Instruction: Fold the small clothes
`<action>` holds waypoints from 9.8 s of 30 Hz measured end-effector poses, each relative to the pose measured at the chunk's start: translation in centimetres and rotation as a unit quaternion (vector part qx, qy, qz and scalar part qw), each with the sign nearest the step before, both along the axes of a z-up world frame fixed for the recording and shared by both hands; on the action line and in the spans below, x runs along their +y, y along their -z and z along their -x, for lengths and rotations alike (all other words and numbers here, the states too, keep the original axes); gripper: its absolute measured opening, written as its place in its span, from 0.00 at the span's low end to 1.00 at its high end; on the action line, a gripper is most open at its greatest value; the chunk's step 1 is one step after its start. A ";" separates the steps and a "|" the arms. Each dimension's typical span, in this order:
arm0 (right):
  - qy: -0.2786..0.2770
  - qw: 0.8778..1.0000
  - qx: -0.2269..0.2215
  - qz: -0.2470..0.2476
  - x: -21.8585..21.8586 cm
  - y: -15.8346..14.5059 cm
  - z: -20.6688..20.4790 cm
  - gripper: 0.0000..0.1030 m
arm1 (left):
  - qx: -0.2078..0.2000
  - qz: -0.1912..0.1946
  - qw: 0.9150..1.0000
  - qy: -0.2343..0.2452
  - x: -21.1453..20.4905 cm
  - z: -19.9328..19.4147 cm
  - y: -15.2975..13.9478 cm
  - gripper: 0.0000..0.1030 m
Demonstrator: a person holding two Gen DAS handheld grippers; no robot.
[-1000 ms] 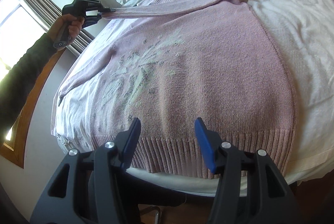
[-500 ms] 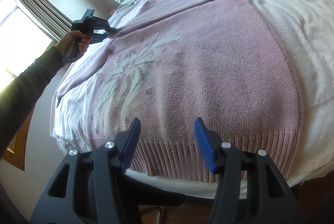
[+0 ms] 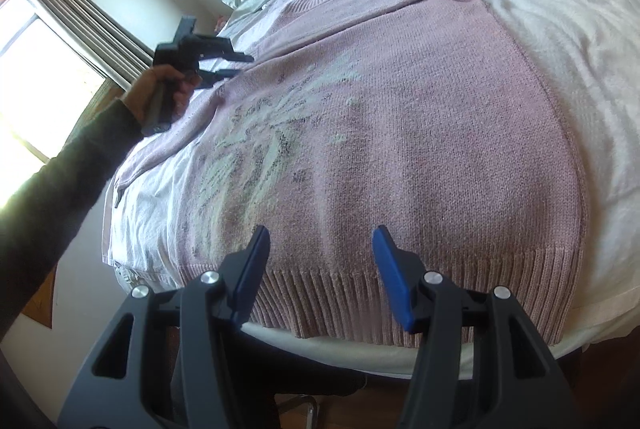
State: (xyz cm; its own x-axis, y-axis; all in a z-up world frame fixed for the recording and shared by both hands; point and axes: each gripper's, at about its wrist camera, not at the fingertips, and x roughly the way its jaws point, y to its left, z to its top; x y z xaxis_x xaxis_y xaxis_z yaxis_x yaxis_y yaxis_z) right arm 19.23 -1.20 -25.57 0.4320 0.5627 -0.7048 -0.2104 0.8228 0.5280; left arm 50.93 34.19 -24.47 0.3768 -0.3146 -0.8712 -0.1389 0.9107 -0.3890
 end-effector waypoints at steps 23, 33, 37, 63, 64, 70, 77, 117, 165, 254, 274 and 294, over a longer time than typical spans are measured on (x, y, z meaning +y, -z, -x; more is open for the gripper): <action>-0.088 0.996 -0.030 0.008 7.2 -4.6 4.7 0.62 | -0.084 0.003 0.934 -0.348 38.3 33.9 -8.3 0.72; -0.099 0.994 -0.021 0.040 11.4 -5.2 5.3 0.63 | -0.016 0.028 0.951 -0.308 40.3 30.6 -2.4 0.76; -0.104 0.994 -0.016 0.042 12.3 -4.9 5.2 0.63 | -0.022 0.034 0.960 -0.278 40.0 30.1 -3.6 0.38; -0.013 0.999 -0.036 -0.003 3.2 -7.2 0.3 0.63 | -0.293 -0.003 0.954 0.059 2.5 5.7 -36.5 0.12; -0.010 0.999 -0.035 -0.005 2.7 -7.1 0.3 0.63 | -0.286 -0.009 0.956 0.069 0.5 5.0 -35.5 0.12; 0.012 0.999 -0.029 -0.009 -0.4 -6.2 0.3 0.62 | -0.223 -0.019 0.967 0.117 -8.7 0.8 -27.2 0.12; 0.038 0.999 -0.023 -0.007 -3.7 -5.4 0.2 0.62 | -0.129 -0.018 0.981 0.145 -14.5 -2.0 -15.4 0.12; 0.002 0.985 0.162 -0.056 -3.2 2.2 -39.8 0.06 | -0.106 0.210 0.967 -0.093 3.3 32.1 0.6 0.67; 0.015 0.997 0.077 -0.013 -10.3 -1.0 -36.8 0.12 | -0.144 0.229 0.963 -0.022 5.0 7.6 -5.6 0.68; -0.096 0.993 0.064 -0.031 7.0 2.3 -38.7 0.29 | -0.138 0.070 0.988 0.017 3.5 7.8 2.3 0.44; -0.041 0.993 0.038 -0.100 -7.1 -2.8 -44.4 0.37 | -0.191 0.084 0.977 0.042 3.1 -1.7 -6.8 0.72; -0.094 0.993 0.057 -0.043 7.9 3.8 -59.2 0.13 | -0.109 0.088 0.985 0.096 -3.8 -19.2 -0.8 0.08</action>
State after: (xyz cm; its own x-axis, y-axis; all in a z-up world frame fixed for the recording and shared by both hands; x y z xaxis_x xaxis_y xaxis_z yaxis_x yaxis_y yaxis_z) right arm 78.47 6.71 -29.39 0.2340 0.6858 -0.6891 -0.2917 0.7257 0.6232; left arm 70.10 30.39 -23.62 0.4677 -0.5378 -0.7015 0.1330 0.8274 -0.5456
